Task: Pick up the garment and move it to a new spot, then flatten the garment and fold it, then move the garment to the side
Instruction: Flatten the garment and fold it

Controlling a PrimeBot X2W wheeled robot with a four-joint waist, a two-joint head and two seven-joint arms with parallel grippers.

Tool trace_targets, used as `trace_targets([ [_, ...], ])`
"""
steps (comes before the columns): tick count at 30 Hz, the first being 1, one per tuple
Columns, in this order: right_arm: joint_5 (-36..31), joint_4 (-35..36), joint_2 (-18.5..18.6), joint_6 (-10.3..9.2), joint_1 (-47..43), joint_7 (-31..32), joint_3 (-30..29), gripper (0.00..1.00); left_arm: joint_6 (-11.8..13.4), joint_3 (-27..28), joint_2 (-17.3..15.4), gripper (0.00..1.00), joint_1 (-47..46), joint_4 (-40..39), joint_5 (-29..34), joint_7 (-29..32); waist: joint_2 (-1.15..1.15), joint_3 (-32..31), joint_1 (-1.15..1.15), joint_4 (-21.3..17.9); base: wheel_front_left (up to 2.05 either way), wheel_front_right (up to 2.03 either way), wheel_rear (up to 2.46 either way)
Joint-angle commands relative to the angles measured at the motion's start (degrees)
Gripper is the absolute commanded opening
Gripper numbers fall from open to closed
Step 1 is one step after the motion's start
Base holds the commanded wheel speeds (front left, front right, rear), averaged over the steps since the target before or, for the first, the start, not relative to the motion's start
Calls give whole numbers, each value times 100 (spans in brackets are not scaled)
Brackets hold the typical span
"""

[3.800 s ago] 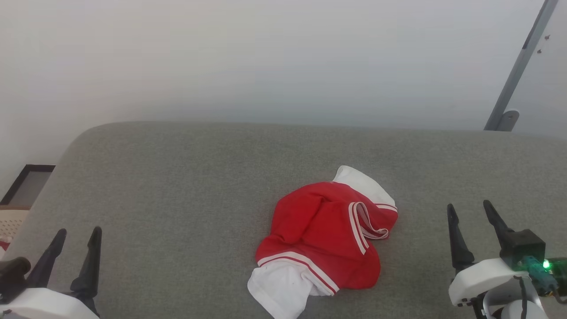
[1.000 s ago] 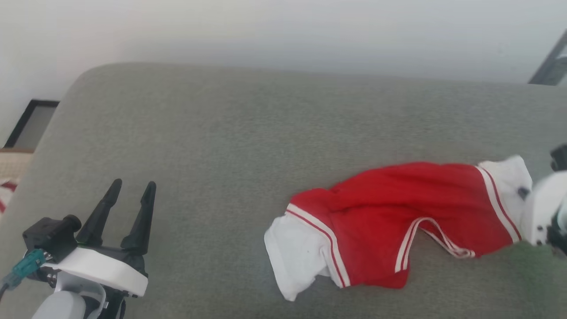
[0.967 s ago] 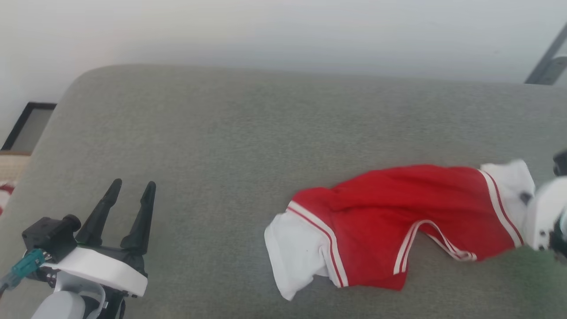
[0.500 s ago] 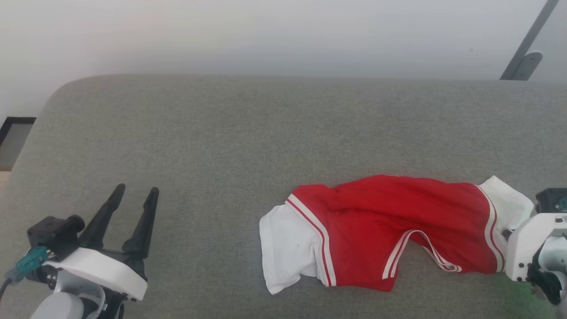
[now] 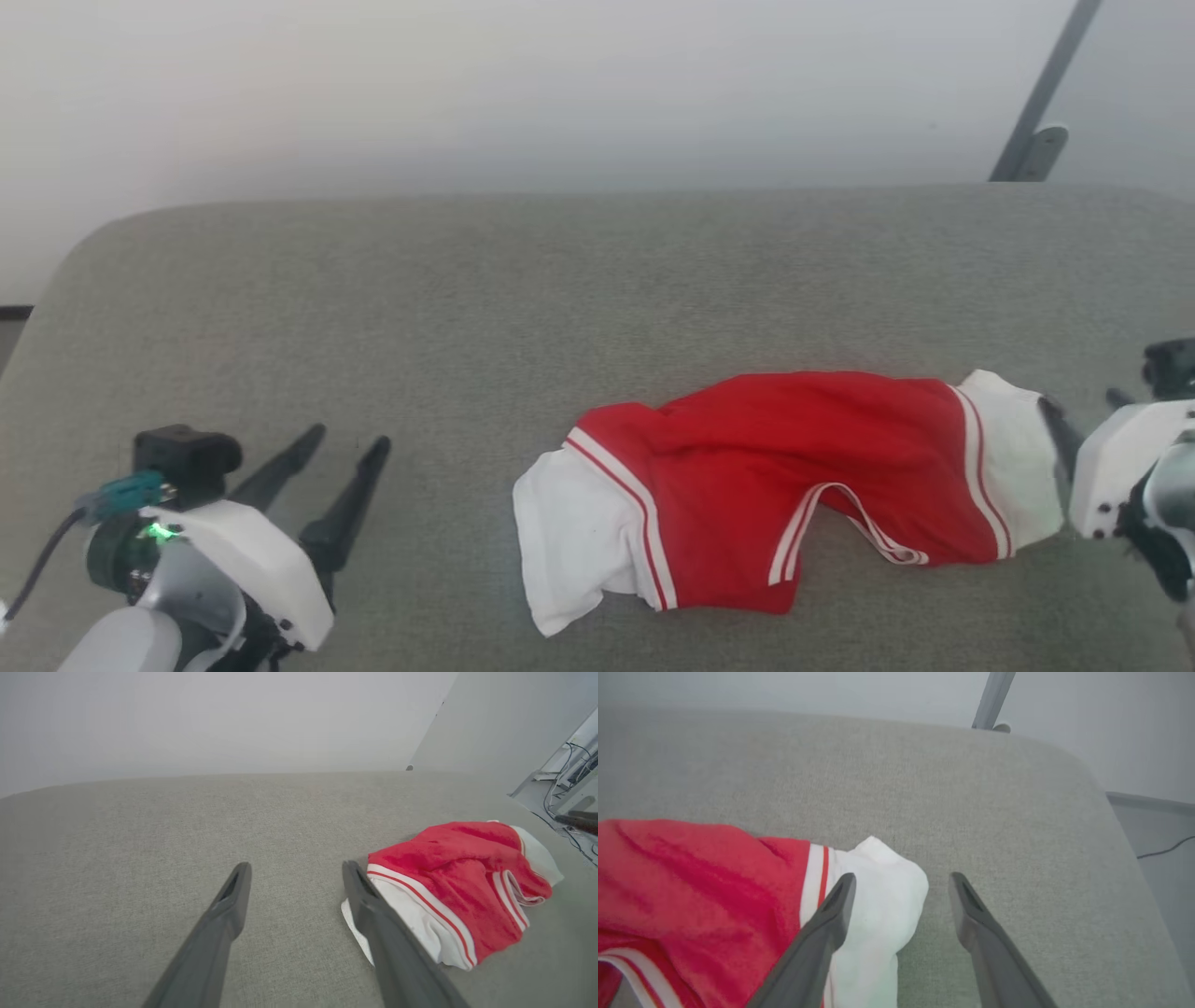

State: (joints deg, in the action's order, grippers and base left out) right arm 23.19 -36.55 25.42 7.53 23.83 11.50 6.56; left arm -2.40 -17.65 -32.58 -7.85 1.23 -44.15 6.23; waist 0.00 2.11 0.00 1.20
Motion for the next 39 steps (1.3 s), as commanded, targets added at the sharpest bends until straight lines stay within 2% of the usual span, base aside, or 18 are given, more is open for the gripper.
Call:
trace_targets([
  [1, -147, 167, -55, -8, -102, -227, -135, 100, 52, -59, -51, 100, -42, -101, -81, 208, 0, -27, 0, -86, 0, 0, 0],
  [8, -1013, 1052, -546, -9, -345, -1142, -886, 100, 340, -396, -70, 100, -45, -465, -299, 1278, 0, 63, 0, -344, 0, 0, 0],
  [13, -1660, 1708, -1053, -9, -534, -1647, -1332, 100, 554, -751, 25, 100, -165, -599, -348, 1984, 0, 244, 0, -505, 0, 0, 0],
  [14, -1660, 1708, -1053, -9, -534, -1647, -1332, 100, 554, -751, 25, 100, -165, -599, -348, 1984, 0, 244, 0, -505, 0, 0, 0],
  [21, -2136, 2208, -1707, -8, -687, -2039, -1604, 100, 646, -1116, 183, 100, -433, -362, -244, 2499, 0, 530, 0, -697, 0, 0, 0],
  [25, -2237, 2209, -1877, -8, -704, -1994, -1611, 100, 730, -1248, 275, 100, -573, -1, -226, 2727, 0, 670, 0, -784, 0, 0, 0],
  [34, -2248, 2232, -2039, -8, -626, -2189, -1548, 100, 744, -1578, 480, 100, -880, 842, -82, 3074, 0, 845, 0, -904, 0, 0, 0],
  [36, -2256, 2237, -2063, -8, -612, -2241, -1559, 100, 745, -1667, 517, 89, -921, 1021, -3, 3104, 0, 866, 0, -919, 0, 0, 0],
  [37, -2261, 2232, -2076, -8, -604, -2255, -1558, 100, 743, -1697, 547, 45, -934, 1105, 24, 3098, 0, 874, 0, -925, 0, 0, 0],
  [38, -2267, 2227, -2085, -8, -597, -2281, -1556, 100, 714, -1730, 589, 15, -938, 1187, 3, 3113, 0, 880, 0, -930, 0, 0, 0],
  [39, -2273, 2237, -2091, -8, -590, -2306, -1553, 100, 670, -1759, 632, 0, -941, 1257, -36, 3120, 0, 882, 0, -933, 0, 0, 0],
])
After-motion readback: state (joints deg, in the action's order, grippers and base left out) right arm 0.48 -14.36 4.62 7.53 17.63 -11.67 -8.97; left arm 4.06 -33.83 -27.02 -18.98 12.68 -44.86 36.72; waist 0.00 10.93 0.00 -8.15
